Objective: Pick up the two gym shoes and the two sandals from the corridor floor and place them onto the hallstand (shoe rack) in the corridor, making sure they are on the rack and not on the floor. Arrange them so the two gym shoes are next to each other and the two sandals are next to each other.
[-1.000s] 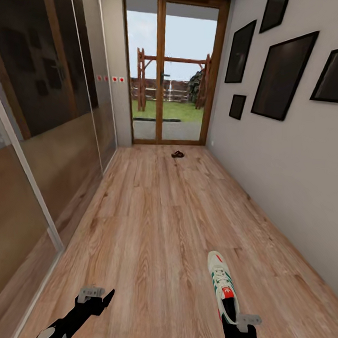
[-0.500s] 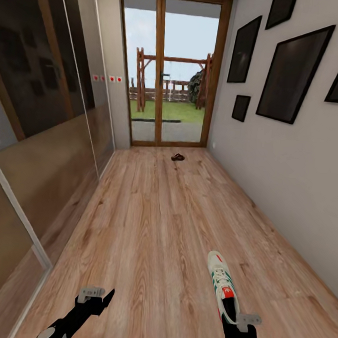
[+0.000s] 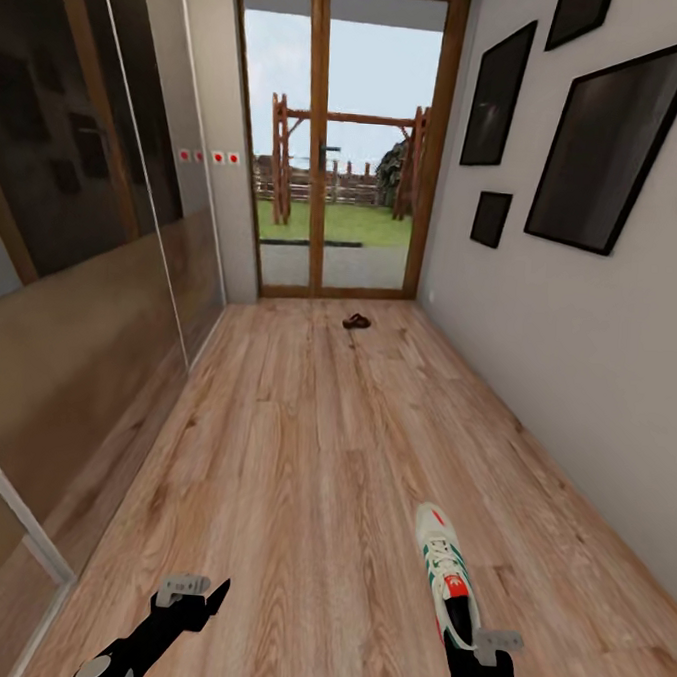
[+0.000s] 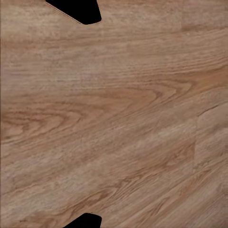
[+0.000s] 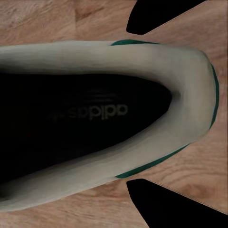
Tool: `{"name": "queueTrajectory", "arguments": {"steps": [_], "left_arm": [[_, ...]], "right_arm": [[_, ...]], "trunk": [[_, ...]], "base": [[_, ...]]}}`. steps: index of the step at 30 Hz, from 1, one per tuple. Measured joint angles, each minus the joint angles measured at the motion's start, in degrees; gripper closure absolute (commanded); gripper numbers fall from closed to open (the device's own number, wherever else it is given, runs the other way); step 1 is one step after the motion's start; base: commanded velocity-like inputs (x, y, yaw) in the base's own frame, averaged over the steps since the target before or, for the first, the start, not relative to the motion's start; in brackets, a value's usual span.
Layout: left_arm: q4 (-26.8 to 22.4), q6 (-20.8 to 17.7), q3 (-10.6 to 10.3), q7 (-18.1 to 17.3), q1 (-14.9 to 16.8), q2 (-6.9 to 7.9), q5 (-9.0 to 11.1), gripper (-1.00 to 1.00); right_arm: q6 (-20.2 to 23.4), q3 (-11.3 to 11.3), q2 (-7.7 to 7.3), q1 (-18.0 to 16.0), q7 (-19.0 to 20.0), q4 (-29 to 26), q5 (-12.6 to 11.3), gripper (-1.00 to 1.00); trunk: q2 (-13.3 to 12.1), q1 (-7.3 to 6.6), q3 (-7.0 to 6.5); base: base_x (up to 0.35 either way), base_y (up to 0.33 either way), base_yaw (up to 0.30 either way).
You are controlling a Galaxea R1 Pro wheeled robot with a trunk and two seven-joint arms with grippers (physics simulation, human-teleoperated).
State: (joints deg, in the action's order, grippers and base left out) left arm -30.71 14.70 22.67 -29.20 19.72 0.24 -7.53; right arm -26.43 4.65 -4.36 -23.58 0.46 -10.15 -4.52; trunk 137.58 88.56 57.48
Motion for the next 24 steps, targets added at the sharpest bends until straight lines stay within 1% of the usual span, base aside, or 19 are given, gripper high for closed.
{"name": "queueTrajectory", "arguments": {"steps": [24], "left_arm": [[0.0, 0.0, 0.0, 0.0, 0.0, -0.01, 0.1, -1.0]], "right_arm": [[0.0, 0.0, 0.0, 0.0, 0.0, 0.1, 0.0, 1.0]], "trunk": [[0.0, 0.0, 0.0]], "base": [[0.338, 0.0, 0.0]]}}
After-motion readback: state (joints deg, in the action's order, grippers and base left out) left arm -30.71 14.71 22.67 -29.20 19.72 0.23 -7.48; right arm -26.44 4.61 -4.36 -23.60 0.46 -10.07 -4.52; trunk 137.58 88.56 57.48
